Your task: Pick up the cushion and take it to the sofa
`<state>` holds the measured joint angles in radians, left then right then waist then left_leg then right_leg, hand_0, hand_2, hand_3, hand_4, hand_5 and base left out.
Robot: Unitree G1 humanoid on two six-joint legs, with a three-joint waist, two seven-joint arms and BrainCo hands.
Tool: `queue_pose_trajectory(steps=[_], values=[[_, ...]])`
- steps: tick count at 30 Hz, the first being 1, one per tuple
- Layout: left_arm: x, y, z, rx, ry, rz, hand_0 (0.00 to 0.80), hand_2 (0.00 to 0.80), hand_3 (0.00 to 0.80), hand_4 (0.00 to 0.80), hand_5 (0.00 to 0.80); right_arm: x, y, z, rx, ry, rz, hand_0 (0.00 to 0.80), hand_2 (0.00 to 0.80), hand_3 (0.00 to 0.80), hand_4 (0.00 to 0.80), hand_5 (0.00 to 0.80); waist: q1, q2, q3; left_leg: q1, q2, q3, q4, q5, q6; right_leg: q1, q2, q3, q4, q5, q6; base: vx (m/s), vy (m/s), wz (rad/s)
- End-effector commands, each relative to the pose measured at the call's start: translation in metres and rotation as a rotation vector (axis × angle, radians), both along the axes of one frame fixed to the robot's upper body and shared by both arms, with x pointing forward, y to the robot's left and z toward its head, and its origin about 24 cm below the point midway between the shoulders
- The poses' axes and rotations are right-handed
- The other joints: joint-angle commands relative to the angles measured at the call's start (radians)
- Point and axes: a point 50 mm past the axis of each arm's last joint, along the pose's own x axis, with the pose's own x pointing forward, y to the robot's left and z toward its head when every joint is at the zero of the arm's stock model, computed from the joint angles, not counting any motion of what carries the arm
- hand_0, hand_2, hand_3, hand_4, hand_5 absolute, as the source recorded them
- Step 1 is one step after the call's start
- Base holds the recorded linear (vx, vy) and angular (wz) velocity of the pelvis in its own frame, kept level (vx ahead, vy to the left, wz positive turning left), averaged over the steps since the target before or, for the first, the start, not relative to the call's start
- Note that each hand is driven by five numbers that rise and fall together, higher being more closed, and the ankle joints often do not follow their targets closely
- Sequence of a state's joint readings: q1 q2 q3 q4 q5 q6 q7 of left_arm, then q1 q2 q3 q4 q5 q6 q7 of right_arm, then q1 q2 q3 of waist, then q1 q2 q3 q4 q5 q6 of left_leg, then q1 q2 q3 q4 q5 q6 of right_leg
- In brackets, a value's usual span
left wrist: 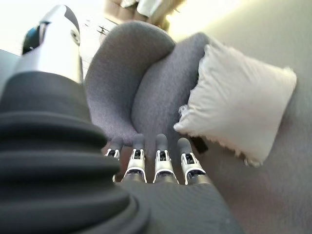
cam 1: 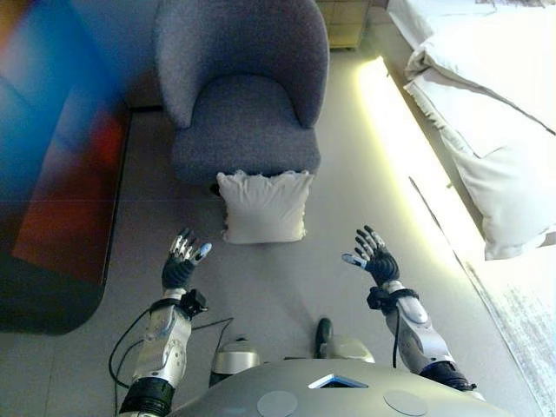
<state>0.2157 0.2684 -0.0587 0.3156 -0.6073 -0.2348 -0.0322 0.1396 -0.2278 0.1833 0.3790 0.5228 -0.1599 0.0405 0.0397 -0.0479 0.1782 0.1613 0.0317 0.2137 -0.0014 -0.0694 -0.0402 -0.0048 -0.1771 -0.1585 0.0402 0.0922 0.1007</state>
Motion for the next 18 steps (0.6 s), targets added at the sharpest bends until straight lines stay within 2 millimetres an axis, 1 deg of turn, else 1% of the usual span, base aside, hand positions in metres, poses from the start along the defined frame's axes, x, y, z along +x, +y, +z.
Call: queue_pose_trajectory(steps=[1, 2, 3, 4, 6, 9, 10, 11, 12, 13, 14, 15, 16, 17, 18], values=[[0.014, 0.013, 0.027, 0.013, -0.145, -0.028, 0.0, 0.0, 0.0, 0.0, 0.0, 0.019, 0.009, 0.025, 0.084, -0.146, -0.037, 0.0, 0.0, 0.0, 0.0, 0.0, -0.013, 0.022, 0.022, -0.142, -0.055, -0.048, 0.172, -0.079, 0.13, -0.1, -0.166, 0.069, 0.438, 0.087, 0.031, 0.033, 0.275, -0.02], [0.014, 0.013, 0.028, -0.003, -0.148, -0.029, 0.0, 0.0, 0.0, 0.0, 0.0, 0.015, 0.009, 0.024, 0.088, -0.143, -0.044, 0.0, 0.0, 0.0, 0.0, 0.0, -0.022, 0.03, 0.029, -0.136, -0.063, -0.052, 0.177, -0.088, 0.135, -0.144, -0.176, 0.1, 0.52, 0.117, 0.03, 0.06, 0.249, -0.03], [0.014, 0.014, 0.028, -0.013, -0.15, -0.028, 0.0, 0.0, 0.0, 0.0, 0.0, 0.012, 0.008, 0.023, 0.089, -0.14, -0.047, 0.0, 0.0, 0.0, 0.0, 0.0, -0.028, 0.036, 0.029, -0.136, -0.064, -0.054, 0.181, -0.092, 0.136, -0.169, -0.174, 0.117, 0.55, 0.133, 0.027, 0.111, 0.209, 0.03], [0.013, 0.016, 0.029, -0.03, -0.154, -0.021, 0.0, 0.0, 0.0, 0.0, 0.0, 0.006, 0.005, 0.021, 0.086, -0.132, -0.046, 0.0, 0.0, 0.0, 0.0, 0.0, -0.042, 0.04, 0.034, -0.127, -0.069, -0.059, 0.193, -0.108, 0.135, -0.206, -0.169, 0.14, 0.569, 0.152, 0.027, 0.151, 0.134, 0.21], [0.011, 0.018, 0.031, -0.058, -0.165, -0.01, 0.0, 0.0, 0.0, 0.0, 0.0, -0.002, 0.0, 0.017, 0.085, -0.105, -0.047, 0.0, 0.0, 0.0, 0.0, 0.0, -0.062, 0.029, 0.035, -0.113, -0.078, -0.067, 0.206, -0.132, 0.131, -0.226, -0.142, 0.154, 0.494, 0.155, 0.033, 0.202, 0.05, 0.27], [0.008, 0.017, 0.032, -0.064, -0.171, -0.008, 0.0, 0.0, 0.0, 0.0, 0.0, -0.012, -0.007, 0.008, 0.126, -0.042, -0.063, 0.0, 0.0, 0.0, 0.0, 0.0, -0.092, -0.007, 0.035, -0.09, -0.105, -0.098, 0.224, -0.174, 0.126, -0.226, -0.088, 0.148, 0.304, 0.132, 0.052, 0.258, -0.07, 0.22], [0.008, 0.015, 0.032, -0.061, -0.172, -0.014, 0.0, 0.0, 0.0, 0.0, 0.0, -0.012, -0.009, 0.007, 0.131, -0.038, -0.069, 0.0, 0.0, 0.0, 0.0, 0.0, -0.1, -0.026, 0.034, -0.083, -0.121, -0.112, 0.227, -0.19, 0.127, -0.235, -0.067, 0.15, 0.205, 0.118, 0.063, 0.328, -0.125, 0.21], [0.009, 0.013, 0.032, -0.065, -0.171, -0.023, 0.0, 0.0, 0.0, 0.0, 0.0, -0.012, -0.011, 0.006, 0.131, -0.036, -0.08, 0.0, 0.0, 0.0, 0.0, 0.0, -0.109, -0.042, 0.032, -0.071, -0.137, -0.13, 0.227, -0.205, 0.129, -0.239, -0.037, 0.138, 0.1, 0.107, 0.077, 0.376, -0.113, 0.14], [0.009, 0.011, 0.031, -0.071, -0.167, -0.032, 0.0, 0.0, 0.0, 0.0, 0.0, -0.011, -0.013, 0.006, 0.131, -0.036, -0.09, 0.0, 0.0, 0.0, 0.0, 0.0, -0.115, -0.047, 0.031, -0.053, -0.143, -0.147, 0.221, -0.216, 0.129, -0.239, -0.007, 0.115, 0.034, 0.105, 0.085, 0.416, -0.09, 0.27], [0.008, 0.009, 0.03, -0.073, -0.161, -0.042, 0.0, 0.0, 0.0, 0.0, 0.0, -0.011, -0.015, 0.006, 0.127, -0.035, -0.101, 0.0, 0.0, 0.0, 0.0, 0.0, -0.118, -0.054, 0.028, -0.029, -0.151, -0.16, 0.211, -0.224, 0.128, -0.255, 0.018, 0.085, -0.021, 0.115, 0.092, 0.39, -0.064, 0.35], [0.008, 0.008, 0.029, -0.075, -0.156, -0.049, 0.0, 0.0, 0.0, 0.0, 0.0, -0.011, -0.016, 0.006, 0.122, -0.035, -0.107, 0.0, 0.0, 0.0, 0.0, 0.0, -0.119, -0.055, 0.027, -0.007, -0.153, -0.17, 0.205, -0.232, 0.129, -0.269, 0.031, 0.059, -0.043, 0.128, 0.093, 0.414, -0.062, 0.45], [0.007, 0.006, 0.028, -0.077, -0.148, -0.057, 0.0, 0.0, 0.0, 0.0, 0.0, -0.011, -0.016, 0.006, 0.119, -0.035, -0.113, 0.0, 0.0, 0.0, 0.0, 0.0, -0.117, -0.062, 0.024, 0.014, -0.161, -0.175, 0.199, -0.241, 0.132, -0.284, 0.036, 0.027, -0.051, 0.143, 0.092, 0.44, -0.056, 0.5], [0.006, 0.003, 0.026, -0.08, -0.136, -0.064, 0.0, 0.0, 0.0, 0.0, 0.0, -0.011, -0.016, 0.006, 0.116, -0.032, -0.114, 0.0, 0.0, 0.0, 0.0, 0.0, -0.113, -0.069, 0.02, 0.036, -0.167, -0.177, 0.198, -0.258, 0.137, -0.294, 0.034, -0.016, -0.042, 0.158, 0.089, 0.435, -0.054, 0.43], [0.005, 0.002, 0.025, -0.078, -0.13, -0.067, 0.0, 0.0, 0.0, 0.0, 0.0, -0.011, -0.016, 0.006, 0.113, -0.031, -0.114, 0.0, 0.0, 0.0, 0.0, 0.0, -0.112, -0.072, 0.018, 0.045, -0.169, -0.177, 0.199, -0.266, 0.138, -0.296, 0.032, -0.034, -0.038, 0.162, 0.087, 0.474, -0.035, 0.39], [0.002, 0.0, 0.023, -0.078, -0.119, -0.067, 0.0, 0.0, 0.0, 0.0, 0.0, -0.013, -0.017, 0.006, 0.106, -0.025, -0.109, 0.0, 0.0, 0.0, 0.0, 0.0, -0.111, -0.076, 0.012, 0.07, -0.172, -0.166, 0.202, -0.285, 0.14, -0.298, 0.027, -0.084, -0.025, 0.165, 0.085, 0.488, -0.019, 0.3]])
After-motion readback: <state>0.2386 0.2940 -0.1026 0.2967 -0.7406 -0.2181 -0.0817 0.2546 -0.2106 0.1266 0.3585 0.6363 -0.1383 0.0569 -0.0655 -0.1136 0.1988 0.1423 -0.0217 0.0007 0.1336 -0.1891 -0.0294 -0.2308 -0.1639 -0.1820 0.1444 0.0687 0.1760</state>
